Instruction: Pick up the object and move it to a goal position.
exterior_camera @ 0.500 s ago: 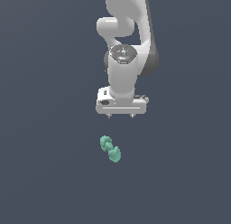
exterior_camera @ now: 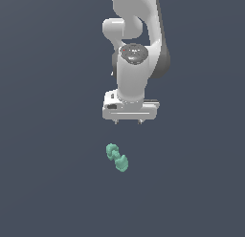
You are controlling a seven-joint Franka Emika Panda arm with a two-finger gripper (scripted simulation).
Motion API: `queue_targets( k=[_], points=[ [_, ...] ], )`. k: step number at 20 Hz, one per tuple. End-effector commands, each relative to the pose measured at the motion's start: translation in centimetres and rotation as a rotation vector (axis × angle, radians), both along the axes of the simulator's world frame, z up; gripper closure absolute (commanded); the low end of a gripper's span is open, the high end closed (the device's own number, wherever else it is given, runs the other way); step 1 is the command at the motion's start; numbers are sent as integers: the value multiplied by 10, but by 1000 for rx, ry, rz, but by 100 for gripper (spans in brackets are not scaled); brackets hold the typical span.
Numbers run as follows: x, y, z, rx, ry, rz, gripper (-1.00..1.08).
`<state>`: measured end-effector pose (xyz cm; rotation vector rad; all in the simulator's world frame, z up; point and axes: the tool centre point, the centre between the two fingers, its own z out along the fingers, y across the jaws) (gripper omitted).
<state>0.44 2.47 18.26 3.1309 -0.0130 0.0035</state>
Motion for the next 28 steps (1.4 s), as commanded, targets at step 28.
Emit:
queue_targets(
  k=[28],
  points=[
    [56,-19,-14,-5,6,348,-92]
  ],
)
